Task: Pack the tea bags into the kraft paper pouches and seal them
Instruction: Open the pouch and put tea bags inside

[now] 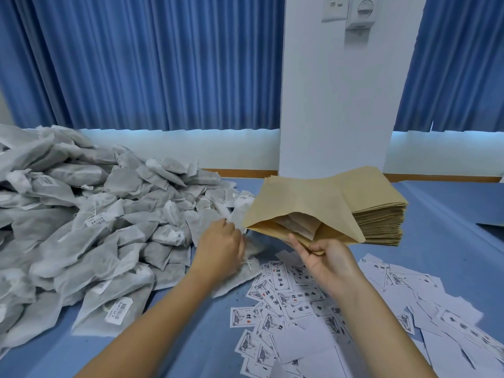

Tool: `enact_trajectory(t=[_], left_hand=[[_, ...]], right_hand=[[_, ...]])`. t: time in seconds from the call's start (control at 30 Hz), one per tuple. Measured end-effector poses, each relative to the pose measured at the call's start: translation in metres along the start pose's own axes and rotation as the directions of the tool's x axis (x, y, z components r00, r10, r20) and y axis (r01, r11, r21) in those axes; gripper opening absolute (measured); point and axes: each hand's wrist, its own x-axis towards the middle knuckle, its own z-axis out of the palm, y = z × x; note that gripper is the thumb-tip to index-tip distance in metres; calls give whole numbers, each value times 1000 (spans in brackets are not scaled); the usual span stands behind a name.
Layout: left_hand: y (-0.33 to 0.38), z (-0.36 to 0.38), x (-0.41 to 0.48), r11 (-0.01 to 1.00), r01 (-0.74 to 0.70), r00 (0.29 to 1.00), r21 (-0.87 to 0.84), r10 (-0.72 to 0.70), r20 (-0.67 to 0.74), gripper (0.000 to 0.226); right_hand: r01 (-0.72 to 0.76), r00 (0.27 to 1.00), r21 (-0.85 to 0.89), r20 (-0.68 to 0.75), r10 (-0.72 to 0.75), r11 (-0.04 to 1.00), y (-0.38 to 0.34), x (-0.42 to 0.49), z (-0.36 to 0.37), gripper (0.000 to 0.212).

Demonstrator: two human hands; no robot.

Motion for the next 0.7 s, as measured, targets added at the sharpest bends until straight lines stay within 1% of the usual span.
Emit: enact_trajectory(t=[0.03, 0.07, 0.1, 0.13, 0.17, 0.23, 0.27, 0.3, 0.33, 0.37, 0.4, 0.47, 0.53, 0.6, 0.67, 0.7], left_hand=[[5, -2, -5, 1000, 18, 998, -24, -17, 66, 28], [10, -1, -8, 997, 77, 983, -25, -72, 169, 26], [13, 1, -11, 986, 165, 949, -6, -157, 272, 28], [13, 4, -11, 971, 237, 902, 23, -228, 365, 38], [13, 5, -11, 961, 276, 857, -8, -243, 454, 50], [16, 9, -11, 911, 361, 767, -202, -166, 620, 69], [19, 11, -11, 896, 366, 726, -250, -107, 680, 78], [21, 14, -13, 912, 337, 694, -233, -73, 716, 87], [23, 17, -15, 926, 319, 667, -201, -69, 742, 93], [23, 20, -18, 927, 331, 642, -173, -87, 761, 95], [22, 22, -19, 914, 373, 622, -159, -119, 774, 92], [20, 22, -20, 886, 436, 618, -158, -168, 768, 77], [18, 20, -20, 910, 402, 644, -107, -197, 739, 58], [18, 16, -20, 926, 365, 677, -96, -193, 711, 43], [18, 11, -20, 914, 386, 699, -122, -203, 685, 42], [19, 7, -20, 905, 407, 724, -128, -234, 649, 45]], right_hand=[[-2, 1000, -2, -2, 2, 1000, 1, 0, 0, 37], [-3, 1000, -5, -4, 2, 1000, 1, 0, 0, 36], [-1, 1000, -10, -7, 1, 1000, 2, 0, 1, 35], [3, 1000, -14, -11, -4, 1000, 2, -1, 1, 35], [9, 1000, -16, -13, -9, 1000, 3, -1, 2, 34], [13, 1000, -23, -16, -13, 1000, 3, -3, 2, 33], [10, 1000, -26, -18, -10, 1000, 2, -3, 2, 32], [5, 1000, -26, -20, -6, 1000, 2, -4, 2, 31], [1, 1000, -25, -21, -2, 1000, 1, -4, 2, 31], [0, 1000, -21, -21, 0, 1000, 0, -4, 1, 32], [-1, 1000, -19, -19, 1, 1000, 0, -4, 1, 31], [-2, 1000, -24, -17, 2, 1000, 0, -4, 1, 30], [-4, 1000, -32, -18, 4, 999, 1, -2, 1, 31], [0, 1000, -45, -12, -1, 999, 3, 0, 0, 32], [6, 1000, -65, -7, -7, 998, 4, 2, 0, 32], [14, 1000, -72, -1, -14, 997, 5, 1, 0, 32]])
